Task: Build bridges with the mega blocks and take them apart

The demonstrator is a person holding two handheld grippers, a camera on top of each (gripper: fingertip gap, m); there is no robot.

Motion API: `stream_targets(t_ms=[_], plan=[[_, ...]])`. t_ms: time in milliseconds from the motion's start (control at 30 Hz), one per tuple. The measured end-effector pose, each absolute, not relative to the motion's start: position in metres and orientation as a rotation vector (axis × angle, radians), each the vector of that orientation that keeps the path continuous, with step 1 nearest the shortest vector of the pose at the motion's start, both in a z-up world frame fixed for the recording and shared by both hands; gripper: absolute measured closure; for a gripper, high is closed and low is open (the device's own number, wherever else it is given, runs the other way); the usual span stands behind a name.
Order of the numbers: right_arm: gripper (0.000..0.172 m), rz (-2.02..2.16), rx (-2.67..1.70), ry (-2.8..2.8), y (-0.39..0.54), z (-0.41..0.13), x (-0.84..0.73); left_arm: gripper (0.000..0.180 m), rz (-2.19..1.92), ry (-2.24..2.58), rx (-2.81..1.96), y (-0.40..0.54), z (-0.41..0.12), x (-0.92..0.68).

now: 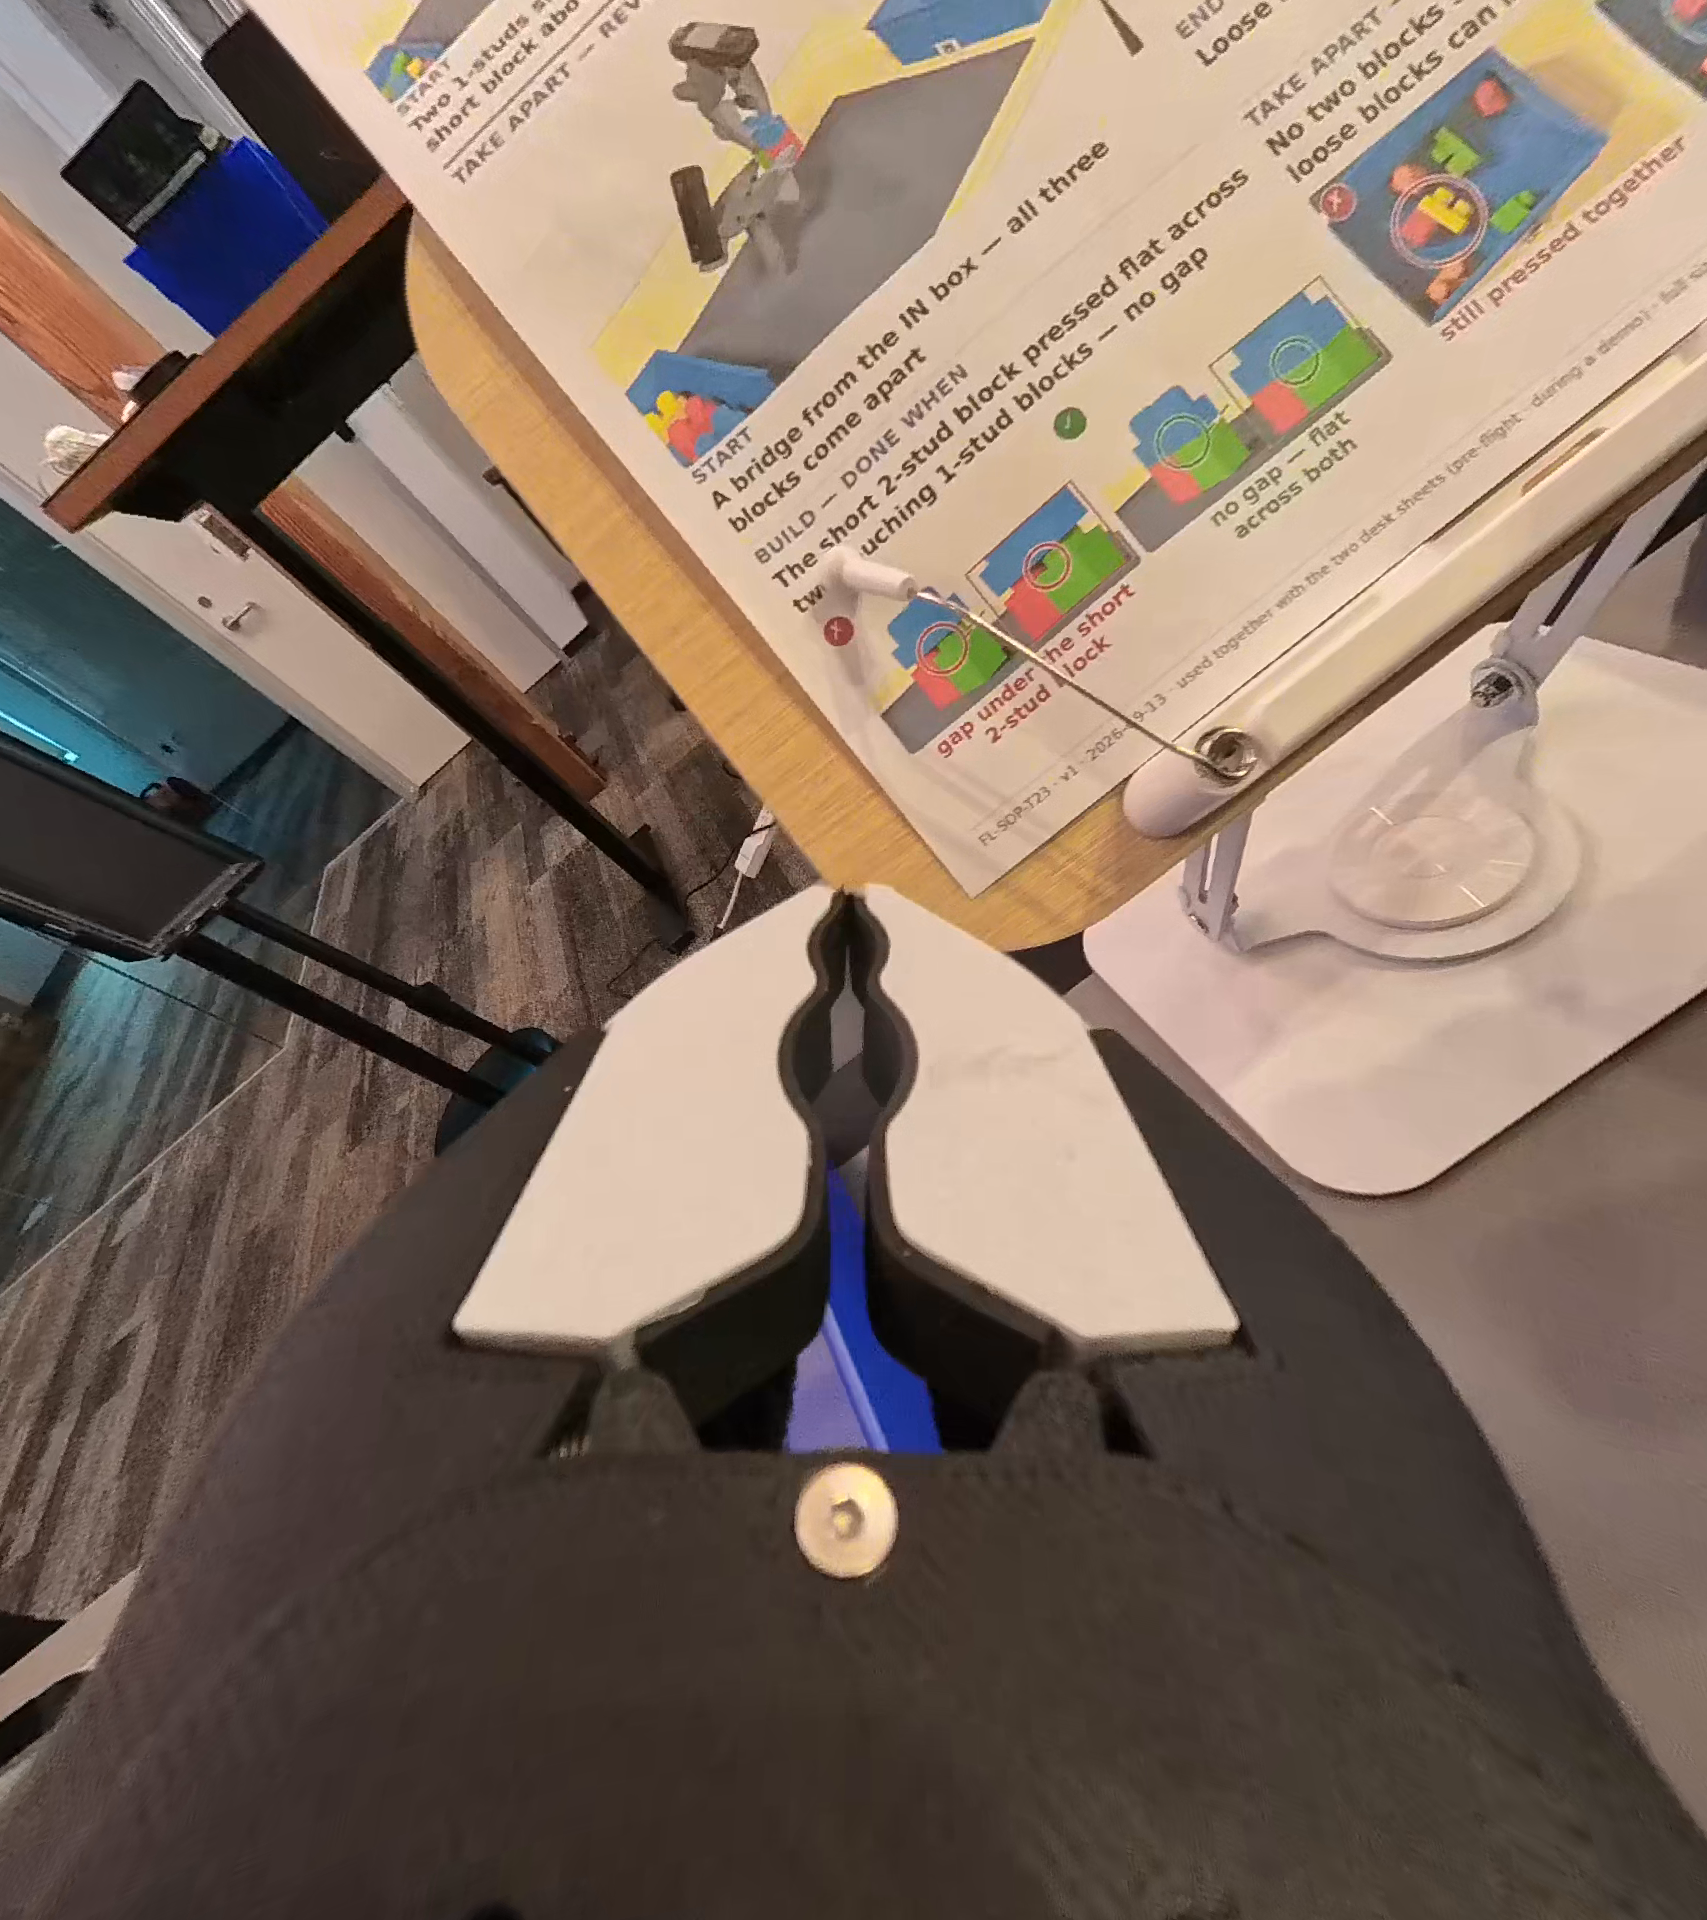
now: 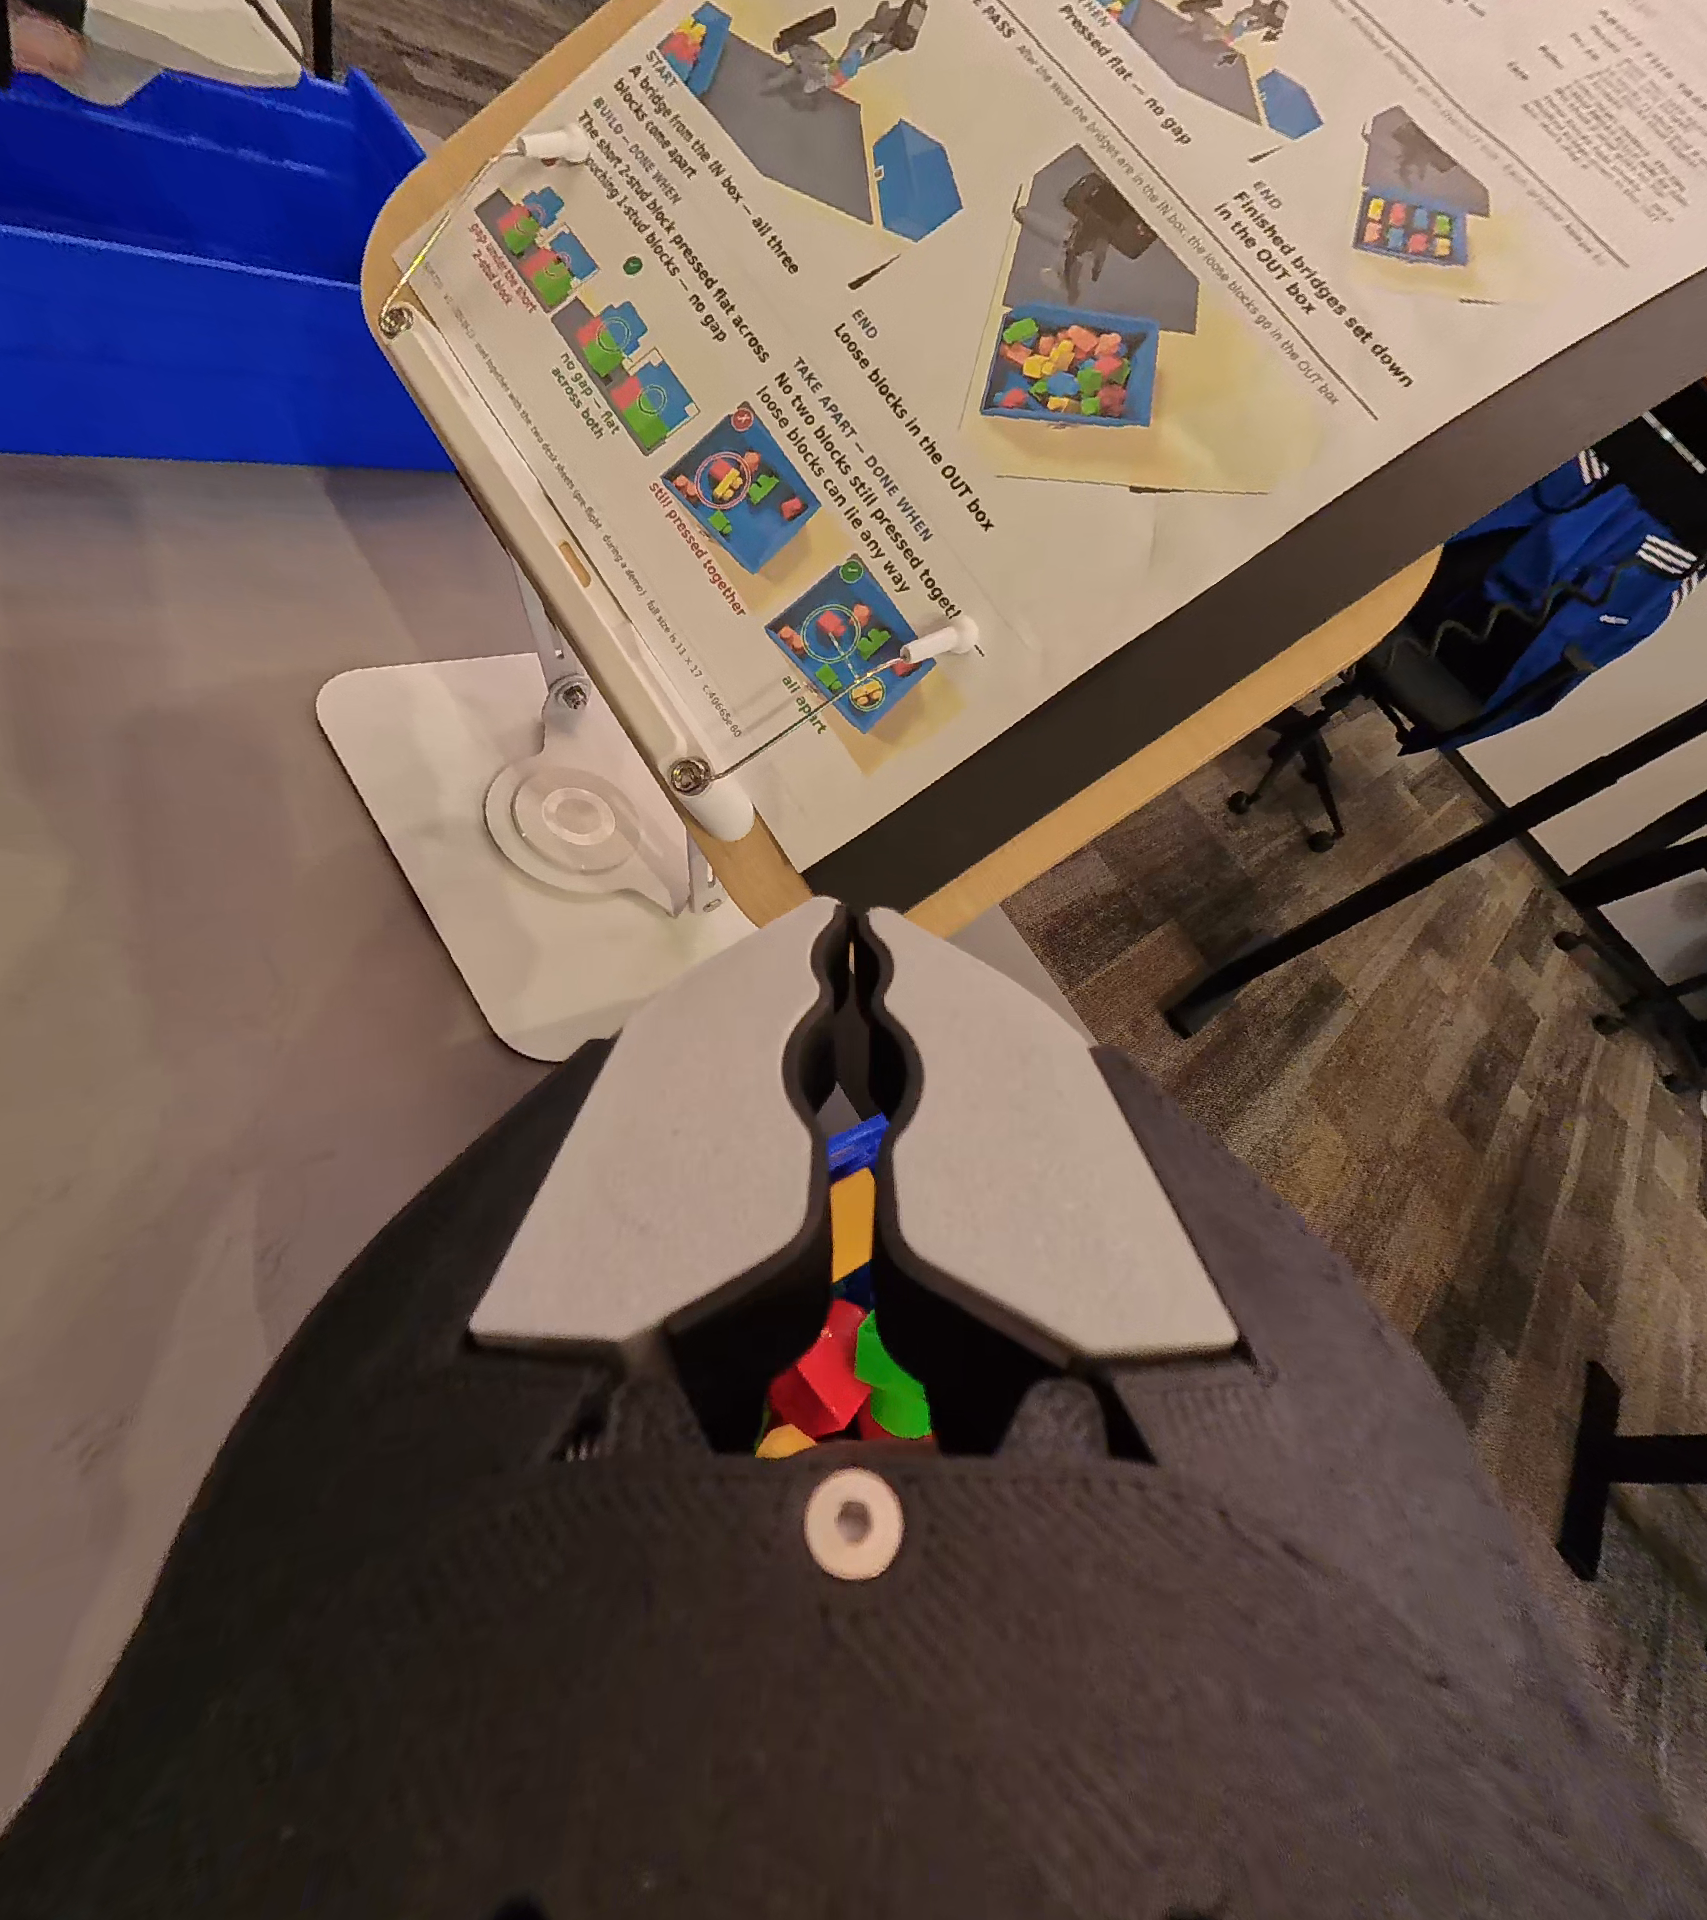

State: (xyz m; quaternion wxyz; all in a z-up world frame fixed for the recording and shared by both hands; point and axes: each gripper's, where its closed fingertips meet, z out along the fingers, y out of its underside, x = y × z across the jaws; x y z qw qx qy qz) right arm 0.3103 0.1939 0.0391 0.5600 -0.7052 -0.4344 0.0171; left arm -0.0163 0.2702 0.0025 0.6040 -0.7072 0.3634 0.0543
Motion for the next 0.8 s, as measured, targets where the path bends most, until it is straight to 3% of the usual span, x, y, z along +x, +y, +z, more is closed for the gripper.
stream_targets(t_ms=[33, 200, 533, 800], plan=[[0.171, 0.034, -1.658, -1.021, 0.193, 0.041, 0.311, 0.180, 0.118, 0.835, -1.631, 0.270, 0.005, -0.018], [0.170, 0.010, -1.637, -0.990, 0.189, 0.053, 0.318, 0.178, 0.130, 0.770, -1.600, 0.267, 0.024, -0.034], [0.149, -0.166, -1.559, -0.825, 0.159, 0.093, 0.348, 0.148, -0.037, 0.636, -1.553, 0.232, 0.073, -0.100], [0.131, -0.327, -1.682, -0.624, 0.148, 0.067, 0.415, 0.131, 0.055, 0.546, -1.689, 0.207, 0.039, -0.191]])
